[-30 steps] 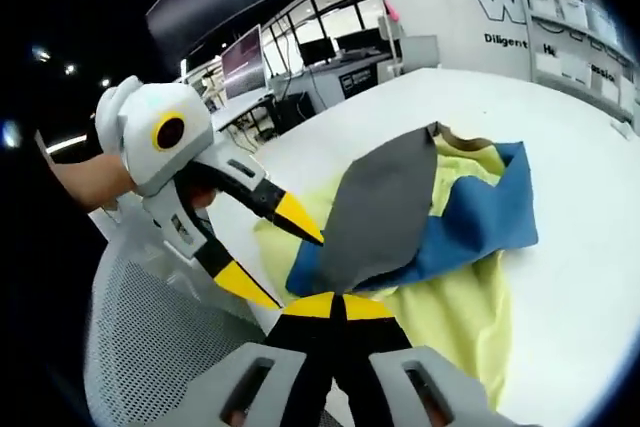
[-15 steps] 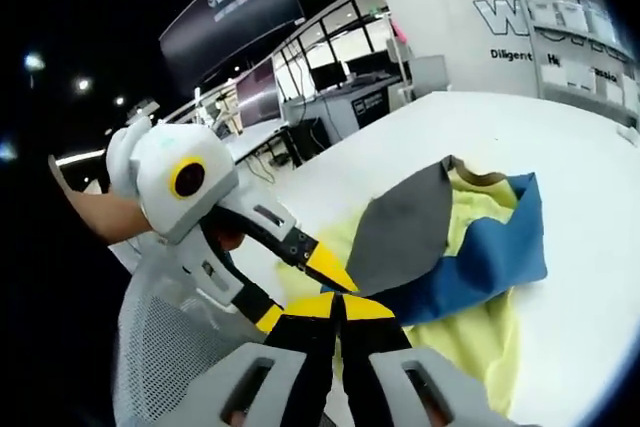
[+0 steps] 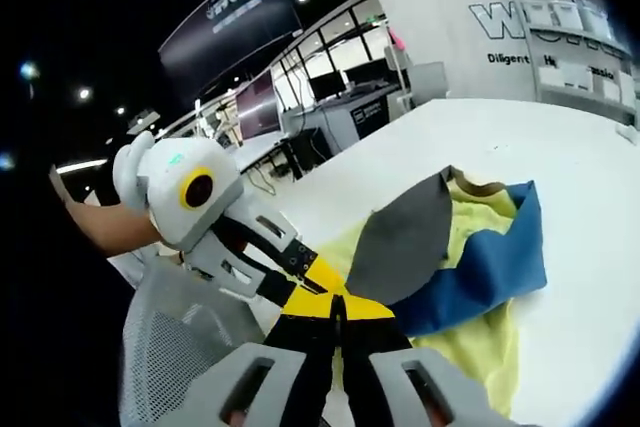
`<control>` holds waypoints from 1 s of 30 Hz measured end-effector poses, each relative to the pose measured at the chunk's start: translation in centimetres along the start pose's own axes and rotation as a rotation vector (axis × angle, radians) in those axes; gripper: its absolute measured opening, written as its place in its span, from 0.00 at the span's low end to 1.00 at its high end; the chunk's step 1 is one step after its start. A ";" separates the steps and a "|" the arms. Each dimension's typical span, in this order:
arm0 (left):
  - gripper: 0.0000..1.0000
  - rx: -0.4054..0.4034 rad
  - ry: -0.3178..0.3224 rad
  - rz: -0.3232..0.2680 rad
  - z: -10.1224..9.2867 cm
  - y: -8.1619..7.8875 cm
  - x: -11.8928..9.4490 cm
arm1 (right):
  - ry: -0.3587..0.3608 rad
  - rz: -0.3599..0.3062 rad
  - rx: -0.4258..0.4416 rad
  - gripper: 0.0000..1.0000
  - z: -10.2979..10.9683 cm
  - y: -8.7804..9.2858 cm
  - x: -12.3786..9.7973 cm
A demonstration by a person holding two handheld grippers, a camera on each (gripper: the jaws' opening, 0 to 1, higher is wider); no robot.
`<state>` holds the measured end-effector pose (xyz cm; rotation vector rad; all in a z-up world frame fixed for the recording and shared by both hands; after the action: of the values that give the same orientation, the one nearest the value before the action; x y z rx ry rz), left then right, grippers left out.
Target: Fold the garment on the visible template until the final outline fits inside the template.
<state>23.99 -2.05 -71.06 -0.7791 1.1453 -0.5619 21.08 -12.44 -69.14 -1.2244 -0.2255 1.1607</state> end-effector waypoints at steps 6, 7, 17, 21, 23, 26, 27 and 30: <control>0.02 0.017 -0.036 0.012 1.9 0.3 -0.8 | 0.057 -0.027 0.004 0.00 -1.1 0.0 -1.0; 0.02 0.021 -0.045 0.017 2.3 0.4 -1.0 | 0.072 -0.021 -0.014 0.01 -1.3 0.0 -1.1; 0.02 -0.036 -0.172 0.034 7.4 1.6 -2.9 | 0.162 0.009 -0.074 0.29 -2.6 0.9 -2.2; 0.02 -0.064 -0.232 0.035 9.5 1.9 -3.7 | 0.192 0.030 -0.106 0.38 -2.9 1.3 -2.4; 0.02 -0.082 -0.270 0.036 10.8 2.2 -4.3 | 0.203 0.034 -0.109 0.43 -3.1 1.4 -2.5; 0.02 -0.109 -0.315 0.035 12.6 2.7 -5.0 | 0.224 0.038 -0.120 0.48 -3.2 1.6 -2.8; 0.02 -0.115 -0.325 0.037 13.0 2.8 -5.2 | 0.231 0.040 -0.129 0.50 -3.3 1.6 -2.8; 0.02 -0.131 -0.354 0.037 14.1 3.1 -5.8 | 0.253 0.040 -0.138 0.55 -3.6 1.7 -3.1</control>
<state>35.45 7.78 -67.23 -0.9264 0.8720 -0.3033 21.16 -17.28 -70.68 -1.4896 -0.0922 1.0256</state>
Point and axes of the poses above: the point that each gripper's makers call its tool centre point, and the gripper's own axes: x roughly forward along the fingers, z roughly to its left, y roughly out of its underside, the point moved 7 cm from there along -x, roughly backward along the fingers, and after that the axes turned 7 degrees about -y, right-handed, at the moved point
